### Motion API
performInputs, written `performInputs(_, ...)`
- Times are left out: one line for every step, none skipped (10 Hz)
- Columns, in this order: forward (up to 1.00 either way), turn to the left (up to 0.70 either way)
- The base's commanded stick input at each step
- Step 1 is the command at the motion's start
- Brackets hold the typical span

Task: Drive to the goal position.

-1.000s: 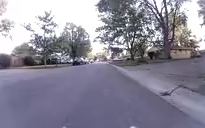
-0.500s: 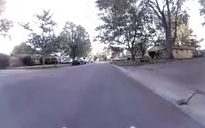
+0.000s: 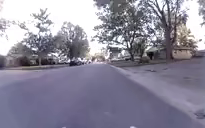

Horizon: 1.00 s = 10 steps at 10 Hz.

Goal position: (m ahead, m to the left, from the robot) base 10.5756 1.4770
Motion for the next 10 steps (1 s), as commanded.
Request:
performInputs(1.0,0.0)
performInputs(1.0,-0.02)
performInputs(1.0,-0.21)
performInputs(1.0,-0.11)
performInputs(1.0,-0.01)
performInputs(1.0,0.0)
performInputs(1.0,0.0)
performInputs(1.0,0.0)
performInputs(1.0,0.0)
performInputs(1.0,0.0)
